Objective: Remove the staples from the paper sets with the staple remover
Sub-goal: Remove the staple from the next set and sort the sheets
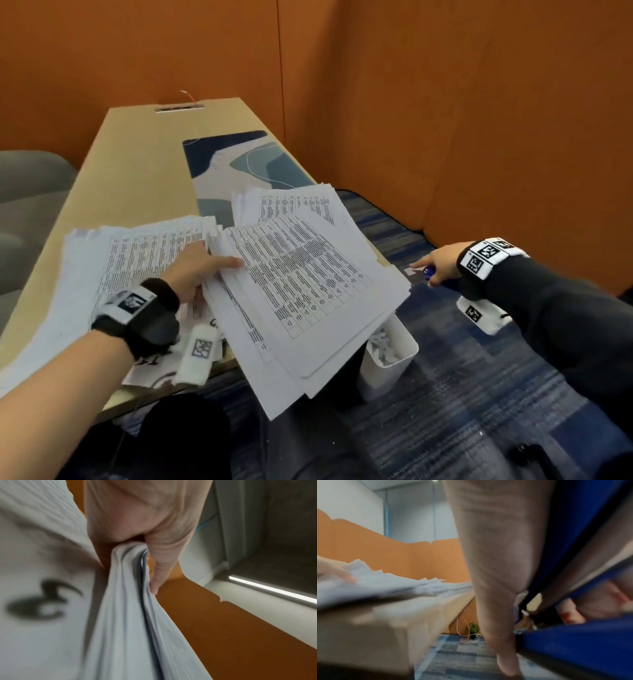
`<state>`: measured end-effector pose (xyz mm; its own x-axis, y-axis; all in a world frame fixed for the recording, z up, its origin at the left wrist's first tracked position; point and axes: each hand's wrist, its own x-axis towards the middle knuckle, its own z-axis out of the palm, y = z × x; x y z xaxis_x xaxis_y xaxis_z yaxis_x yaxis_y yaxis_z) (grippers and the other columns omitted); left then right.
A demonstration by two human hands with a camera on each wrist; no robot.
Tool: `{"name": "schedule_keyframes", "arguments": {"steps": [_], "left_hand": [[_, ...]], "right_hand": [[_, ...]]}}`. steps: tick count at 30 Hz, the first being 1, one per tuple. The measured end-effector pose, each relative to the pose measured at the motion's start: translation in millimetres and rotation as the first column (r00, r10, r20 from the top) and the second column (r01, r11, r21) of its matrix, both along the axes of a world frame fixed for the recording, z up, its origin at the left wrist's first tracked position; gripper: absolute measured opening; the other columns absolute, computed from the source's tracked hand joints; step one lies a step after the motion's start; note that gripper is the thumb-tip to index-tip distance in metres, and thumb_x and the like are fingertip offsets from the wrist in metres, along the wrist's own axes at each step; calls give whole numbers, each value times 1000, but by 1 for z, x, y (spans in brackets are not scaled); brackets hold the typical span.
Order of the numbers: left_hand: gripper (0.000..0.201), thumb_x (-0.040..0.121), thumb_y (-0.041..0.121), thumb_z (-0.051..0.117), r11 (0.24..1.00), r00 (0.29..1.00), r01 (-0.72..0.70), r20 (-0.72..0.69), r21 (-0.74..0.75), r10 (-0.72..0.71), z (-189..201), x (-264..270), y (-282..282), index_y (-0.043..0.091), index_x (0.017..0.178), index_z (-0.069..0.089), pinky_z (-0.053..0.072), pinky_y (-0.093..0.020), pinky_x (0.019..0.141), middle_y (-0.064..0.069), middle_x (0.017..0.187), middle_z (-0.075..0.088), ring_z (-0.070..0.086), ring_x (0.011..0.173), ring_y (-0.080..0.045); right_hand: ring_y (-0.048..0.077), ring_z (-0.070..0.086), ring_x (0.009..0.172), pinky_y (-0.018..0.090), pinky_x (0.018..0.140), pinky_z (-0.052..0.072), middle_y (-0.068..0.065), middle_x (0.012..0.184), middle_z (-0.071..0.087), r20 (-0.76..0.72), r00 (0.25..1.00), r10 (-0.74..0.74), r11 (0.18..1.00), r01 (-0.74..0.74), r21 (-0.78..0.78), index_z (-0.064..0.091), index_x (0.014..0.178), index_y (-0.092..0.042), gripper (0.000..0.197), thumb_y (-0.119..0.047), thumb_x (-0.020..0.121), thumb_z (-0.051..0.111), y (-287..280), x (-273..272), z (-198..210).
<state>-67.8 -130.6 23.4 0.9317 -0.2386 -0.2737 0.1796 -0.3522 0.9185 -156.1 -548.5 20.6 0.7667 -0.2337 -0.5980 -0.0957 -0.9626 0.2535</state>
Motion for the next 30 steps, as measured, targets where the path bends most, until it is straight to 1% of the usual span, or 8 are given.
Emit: {"name": "schedule_keyframes", "arguments": {"steps": [4,10,14,16,22,26,28,30], "left_hand": [[41,73,3,79,979,957,-155,227,-132,182,4,-9,-16,2,110,63,57,-45,82,-14,104,70,69,92,-32],[34,75,16,80,949,866,-116,439,-293,241,97,16,-4,16,106,66,56,-43,89,-4,107,71,70,95,-19],[49,74,21,79,971,753,-69,627,-228,200,133,27,-9,11,118,63,56,-39,89,-2,113,70,69,101,-14],[56,67,29,80,969,723,-71,658,-236,213,137,31,-15,13,117,62,55,-43,90,-2,112,70,68,103,-16],[73,61,49,78,986,704,-41,695,-160,142,132,55,-14,21,126,56,51,-46,95,3,121,66,62,113,-18],[54,72,31,78,983,703,-18,697,-183,143,138,43,-14,15,121,60,52,-47,93,-1,115,69,66,107,-17],[42,78,17,77,977,715,2,683,-215,149,139,39,-17,10,116,62,54,-46,92,-4,111,70,68,102,-17],[39,79,10,76,963,731,38,664,-268,156,143,36,-22,10,115,62,54,-44,92,-6,111,70,68,102,-17]], "right_hand": [[23,56,113,32,92,46,4,137,53,170,985,9,995,-25,92,33,148,-28,67,-40,90,64,22,4,38],[21,61,76,36,69,51,1,92,63,559,829,16,845,-310,436,43,112,-28,41,-48,86,67,97,-11,110],[11,49,65,31,60,39,-10,76,52,565,755,334,788,-552,273,47,115,-28,42,-49,85,67,173,-16,97],[20,54,74,31,64,38,-4,83,56,525,707,473,755,-633,171,48,116,-25,44,-49,85,66,203,-11,71],[25,63,94,31,67,41,3,103,66,490,655,576,732,-679,47,54,119,-25,39,-49,88,61,235,-1,31],[12,56,109,30,88,47,-5,120,62,729,671,137,722,-571,390,58,125,-27,42,-53,91,56,203,10,65],[13,55,114,28,93,45,-1,127,58,800,519,-302,650,-502,571,51,135,-21,48,-40,92,62,172,29,88],[20,50,125,35,103,43,7,140,47,614,431,-661,467,-404,786,34,147,-17,70,-30,88,70,141,51,103]]}}
